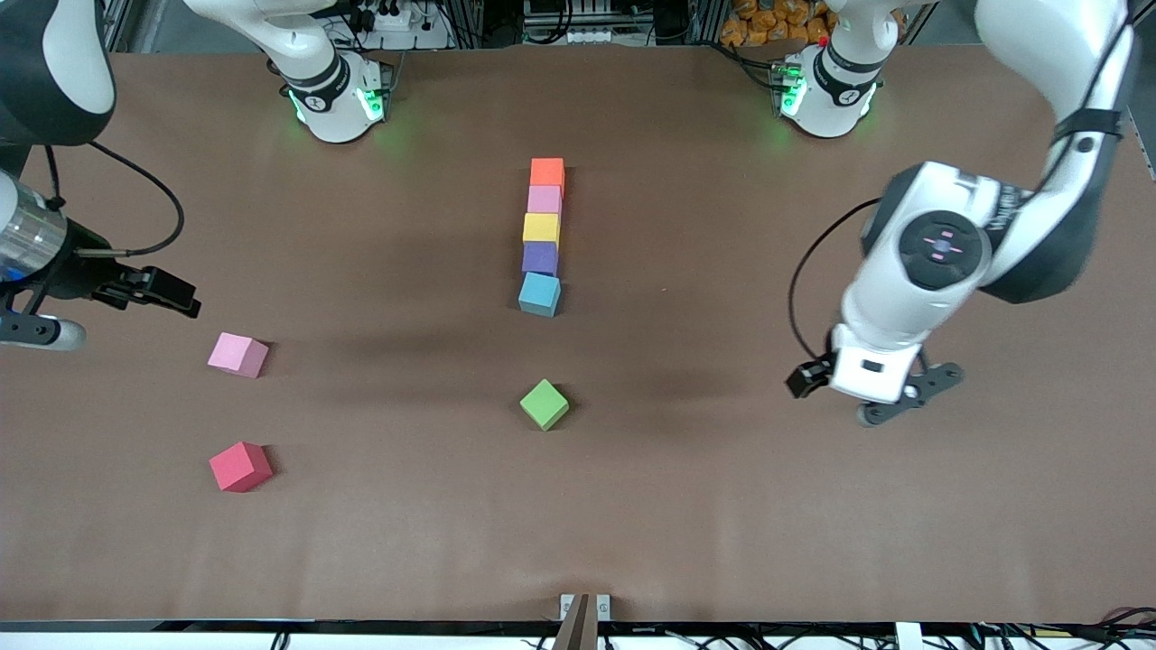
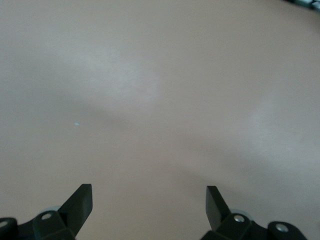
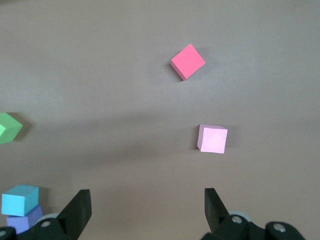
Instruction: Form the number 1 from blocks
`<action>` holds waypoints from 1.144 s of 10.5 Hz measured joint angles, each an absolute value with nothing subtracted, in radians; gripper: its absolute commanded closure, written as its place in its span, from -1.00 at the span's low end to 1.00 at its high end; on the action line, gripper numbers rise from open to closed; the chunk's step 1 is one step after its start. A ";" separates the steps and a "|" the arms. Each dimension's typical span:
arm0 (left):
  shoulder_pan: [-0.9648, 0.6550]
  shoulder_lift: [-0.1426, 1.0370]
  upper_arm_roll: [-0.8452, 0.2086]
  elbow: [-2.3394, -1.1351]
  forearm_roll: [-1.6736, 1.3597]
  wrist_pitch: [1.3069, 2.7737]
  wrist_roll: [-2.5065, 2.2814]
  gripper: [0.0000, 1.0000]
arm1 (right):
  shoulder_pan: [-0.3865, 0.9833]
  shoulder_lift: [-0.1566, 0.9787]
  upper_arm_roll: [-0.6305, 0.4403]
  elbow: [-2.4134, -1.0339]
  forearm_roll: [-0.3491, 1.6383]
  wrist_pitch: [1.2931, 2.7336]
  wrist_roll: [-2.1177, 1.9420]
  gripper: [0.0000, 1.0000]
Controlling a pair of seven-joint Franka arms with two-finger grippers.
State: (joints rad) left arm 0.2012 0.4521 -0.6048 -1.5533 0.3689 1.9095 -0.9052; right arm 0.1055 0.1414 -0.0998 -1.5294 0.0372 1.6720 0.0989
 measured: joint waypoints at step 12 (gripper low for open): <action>0.024 0.009 -0.211 -1.785 0.027 1.660 -0.395 -1.00 | 0.110 0.134 -0.128 -1.482 0.037 1.619 0.066 -1.00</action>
